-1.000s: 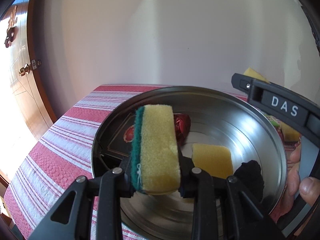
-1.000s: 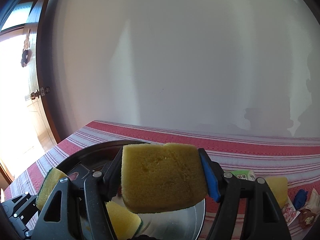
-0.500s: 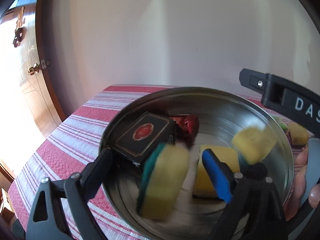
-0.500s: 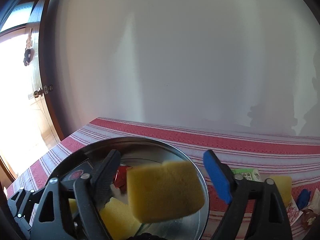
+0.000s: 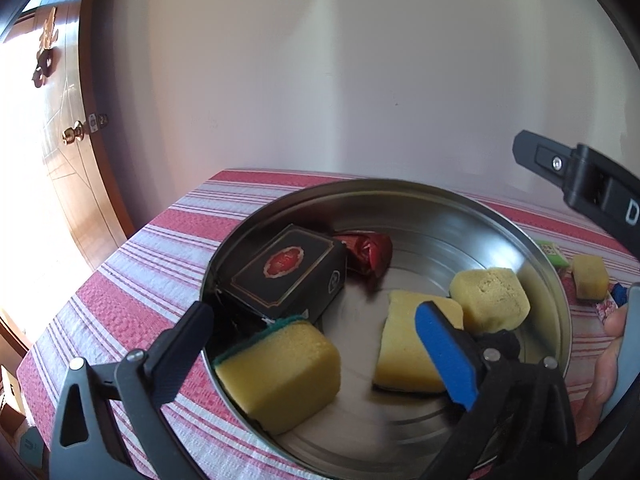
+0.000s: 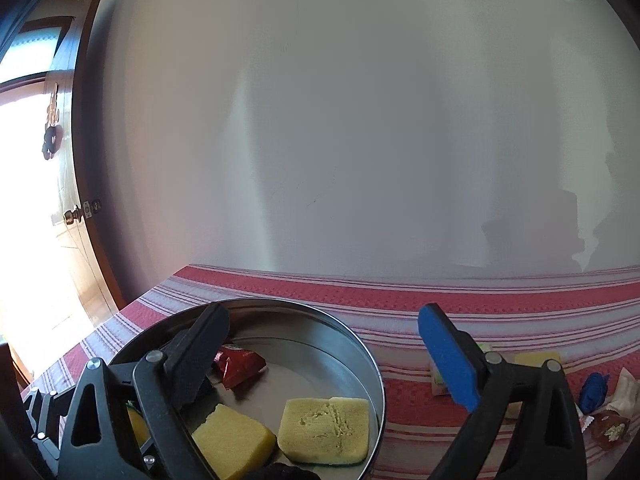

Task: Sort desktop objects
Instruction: 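Open both tools to drop the yellow sponges into the pan, then reach to the loose yellow sponge and grasp it with the left tool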

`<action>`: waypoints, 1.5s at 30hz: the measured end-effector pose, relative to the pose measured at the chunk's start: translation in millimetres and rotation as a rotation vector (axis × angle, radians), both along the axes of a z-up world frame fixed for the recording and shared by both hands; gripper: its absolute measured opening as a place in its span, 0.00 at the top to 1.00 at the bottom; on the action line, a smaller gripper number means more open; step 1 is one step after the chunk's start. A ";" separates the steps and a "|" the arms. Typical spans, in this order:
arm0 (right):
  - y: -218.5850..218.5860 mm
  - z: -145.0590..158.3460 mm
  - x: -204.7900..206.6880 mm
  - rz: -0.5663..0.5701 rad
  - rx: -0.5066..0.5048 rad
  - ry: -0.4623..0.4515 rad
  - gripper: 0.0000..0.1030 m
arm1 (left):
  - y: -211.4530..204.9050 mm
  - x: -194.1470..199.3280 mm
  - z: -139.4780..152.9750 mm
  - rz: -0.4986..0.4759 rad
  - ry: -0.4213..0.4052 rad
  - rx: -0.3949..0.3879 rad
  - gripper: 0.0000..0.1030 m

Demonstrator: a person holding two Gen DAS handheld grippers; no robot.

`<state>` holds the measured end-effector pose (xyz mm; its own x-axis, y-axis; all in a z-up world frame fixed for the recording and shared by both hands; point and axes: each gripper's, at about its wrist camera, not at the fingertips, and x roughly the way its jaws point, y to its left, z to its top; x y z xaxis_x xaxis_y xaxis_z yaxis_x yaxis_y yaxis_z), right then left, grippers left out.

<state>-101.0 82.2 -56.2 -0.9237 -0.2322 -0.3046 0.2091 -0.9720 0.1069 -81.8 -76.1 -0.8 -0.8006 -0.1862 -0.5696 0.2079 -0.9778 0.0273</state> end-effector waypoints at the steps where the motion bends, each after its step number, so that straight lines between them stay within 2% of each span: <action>1: 0.0 -0.1 2.5 -0.001 0.006 0.009 0.02 | 1.8 1.2 0.5 -0.004 0.003 0.001 0.00; 9: 23.3 -9.1 28.7 -0.072 0.079 0.074 0.02 | 17.4 7.3 -1.2 -0.022 0.017 -0.008 0.00; 16: 78.7 -26.6 32.2 -0.139 0.013 -0.016 0.02 | 40.2 12.0 -3.5 -0.027 0.049 -0.040 0.00; 19: 94.2 -30.3 36.8 -0.161 0.015 -0.031 0.02 | 49.4 12.8 -3.2 -0.038 0.053 -0.064 0.00; 31: 137.4 -40.3 59.8 -0.253 0.191 0.001 0.02 | 86.2 15.6 -2.3 -0.113 0.066 -0.081 0.00; 34: 159.1 -43.0 65.5 -0.292 0.224 0.005 0.02 | 100.8 19.0 0.7 -0.154 0.090 -0.095 0.00; 40: 200.9 -43.3 67.4 -0.372 0.196 -0.007 0.02 | 134.6 26.4 5.2 -0.243 0.133 -0.143 0.00; 45: 229.5 -47.7 66.9 -0.427 0.214 -0.021 0.02 | 170.8 30.4 10.1 -0.375 0.138 -0.175 0.00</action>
